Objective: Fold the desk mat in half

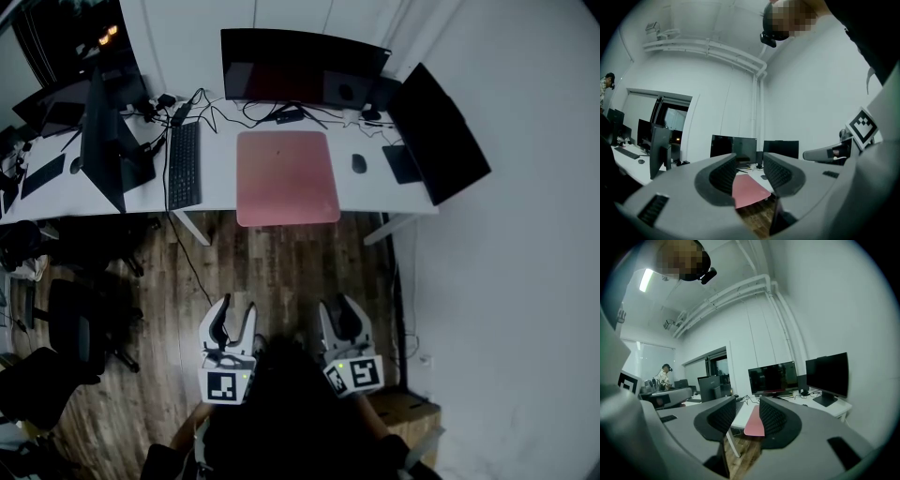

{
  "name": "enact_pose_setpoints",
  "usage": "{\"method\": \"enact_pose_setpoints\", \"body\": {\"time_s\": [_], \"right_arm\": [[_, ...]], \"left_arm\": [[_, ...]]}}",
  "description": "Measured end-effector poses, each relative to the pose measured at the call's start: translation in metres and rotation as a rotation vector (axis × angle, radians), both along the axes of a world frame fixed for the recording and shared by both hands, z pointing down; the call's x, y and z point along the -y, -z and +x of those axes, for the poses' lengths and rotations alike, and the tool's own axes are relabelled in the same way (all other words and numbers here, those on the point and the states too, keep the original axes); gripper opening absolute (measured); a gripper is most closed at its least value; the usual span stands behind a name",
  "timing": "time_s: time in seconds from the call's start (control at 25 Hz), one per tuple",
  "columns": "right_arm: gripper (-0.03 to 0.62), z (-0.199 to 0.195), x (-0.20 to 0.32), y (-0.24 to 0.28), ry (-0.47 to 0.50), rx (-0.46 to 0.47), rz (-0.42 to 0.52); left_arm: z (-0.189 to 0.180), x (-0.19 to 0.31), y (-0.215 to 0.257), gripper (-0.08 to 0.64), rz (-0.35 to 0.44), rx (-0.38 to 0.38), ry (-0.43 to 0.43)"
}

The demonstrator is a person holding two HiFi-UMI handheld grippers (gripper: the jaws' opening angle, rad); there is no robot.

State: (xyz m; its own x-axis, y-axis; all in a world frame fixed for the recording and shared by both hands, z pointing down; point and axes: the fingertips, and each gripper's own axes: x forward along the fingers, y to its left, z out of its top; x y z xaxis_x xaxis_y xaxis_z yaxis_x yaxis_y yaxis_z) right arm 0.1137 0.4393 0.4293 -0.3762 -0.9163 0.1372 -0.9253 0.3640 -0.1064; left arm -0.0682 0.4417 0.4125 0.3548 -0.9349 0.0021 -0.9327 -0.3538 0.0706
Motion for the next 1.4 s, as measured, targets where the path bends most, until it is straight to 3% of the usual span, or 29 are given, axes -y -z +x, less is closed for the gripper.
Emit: {"method": "enact_pose_setpoints", "body": {"time_s": [0.48,0.6,0.88,1.04,1.32,1.4], "right_arm": [[0.143,-0.022,0.019,-0.012,0.002,-0.008,-0.024],[0.143,-0.019,0.044,-0.018,0.032,-0.019,-0.015],[0.143,-0.005,0.128,-0.014,0.108,-0.026,0.003],[0.143,0.01,0.175,-0.017,0.139,-0.014,-0.046],[0.143,0.034,0.238,-0.037,0.218,-0.079,-0.081],[0.143,0.037,0.252,-0.046,0.241,-0.101,-0.097]], "left_arm": [[-0.017,0.018,-0.024,0.163,-0.029,0.021,-0.03],[-0.013,0.038,-0.023,0.163,-0.022,0.002,-0.016],[0.009,0.107,-0.018,0.163,-0.017,0.036,0.032],[0.027,0.151,-0.02,0.163,-0.039,0.087,0.054],[0.047,0.205,-0.025,0.163,-0.065,0.133,0.113],[0.051,0.216,-0.026,0.163,-0.067,0.182,0.109]]}}
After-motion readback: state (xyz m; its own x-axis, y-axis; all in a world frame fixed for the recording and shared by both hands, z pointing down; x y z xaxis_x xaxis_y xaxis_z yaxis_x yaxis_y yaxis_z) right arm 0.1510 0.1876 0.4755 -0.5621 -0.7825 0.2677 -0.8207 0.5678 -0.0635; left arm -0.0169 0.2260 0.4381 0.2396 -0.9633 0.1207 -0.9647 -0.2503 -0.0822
